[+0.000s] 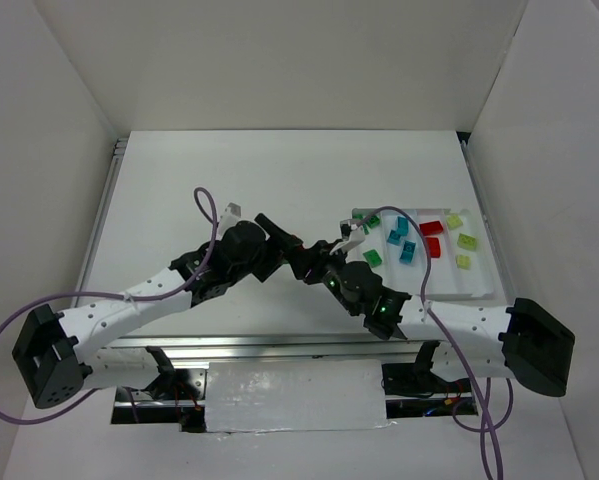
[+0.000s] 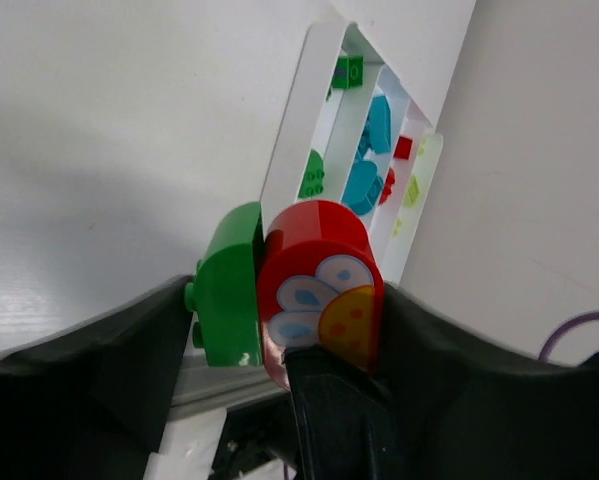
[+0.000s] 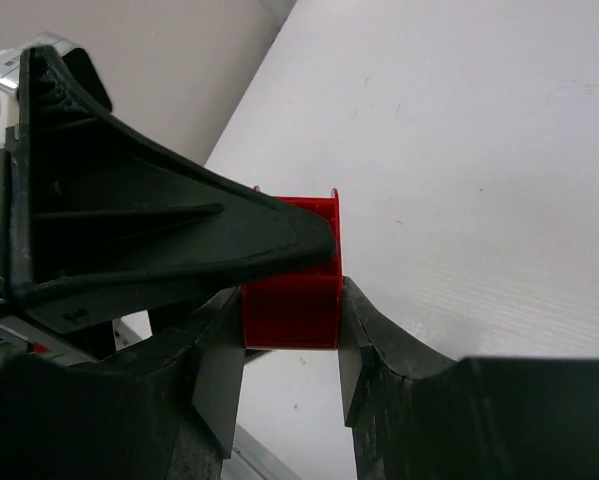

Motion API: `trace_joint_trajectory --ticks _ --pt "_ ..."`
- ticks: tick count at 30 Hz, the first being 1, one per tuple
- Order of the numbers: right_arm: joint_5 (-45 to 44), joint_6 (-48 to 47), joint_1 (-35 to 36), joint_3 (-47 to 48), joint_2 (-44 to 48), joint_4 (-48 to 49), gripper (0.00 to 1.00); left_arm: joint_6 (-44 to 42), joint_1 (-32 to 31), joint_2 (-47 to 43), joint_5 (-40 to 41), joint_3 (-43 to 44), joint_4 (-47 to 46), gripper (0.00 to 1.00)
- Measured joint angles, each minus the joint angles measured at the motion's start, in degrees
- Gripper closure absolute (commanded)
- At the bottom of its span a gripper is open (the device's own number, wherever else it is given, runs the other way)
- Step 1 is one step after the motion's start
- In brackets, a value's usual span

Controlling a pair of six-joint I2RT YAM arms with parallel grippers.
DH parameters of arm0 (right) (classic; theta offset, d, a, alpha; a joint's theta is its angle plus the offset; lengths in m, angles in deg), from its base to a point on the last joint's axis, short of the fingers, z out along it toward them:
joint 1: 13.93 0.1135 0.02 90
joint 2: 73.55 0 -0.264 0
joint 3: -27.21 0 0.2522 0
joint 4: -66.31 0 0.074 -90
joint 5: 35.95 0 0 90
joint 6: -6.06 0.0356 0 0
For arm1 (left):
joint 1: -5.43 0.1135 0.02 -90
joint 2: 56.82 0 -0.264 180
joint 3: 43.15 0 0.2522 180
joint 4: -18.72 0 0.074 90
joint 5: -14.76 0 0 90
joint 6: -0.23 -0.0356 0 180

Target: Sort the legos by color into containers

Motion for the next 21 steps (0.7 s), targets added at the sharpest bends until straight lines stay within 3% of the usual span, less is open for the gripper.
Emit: trace_joint_trajectory --ticks 1,8,14,18,21 --pt "0.5 -0.3 0.0 -0.4 0.1 1.0 1.00 -1.2 0.0 -0.2 0.1 0.0 0.0 0.00" --pt "6.5 -1.4 -0.1 -6.1 5.0 7.0 1.00 -7.6 -1.3 -4.0 -0.4 0.2 0.8 0.00" --pt "6.6 1.2 -2.9 -8.7 17.2 2.2 1.00 -16.9 -1.2 -13.3 1.6 0.5 1.0 0.00" --pt "9.0 4.6 -7.8 -8.7 25.8 -2.0 1.00 -26.5 -1.2 -22.2 0.3 -2.9 -5.8 0.01" --pt "14.1 6.6 -10.3 -8.7 30.0 -3.3 1.00 -34.8 -1.0 -26.8 -6.4 -7.4 -13.1 0.01"
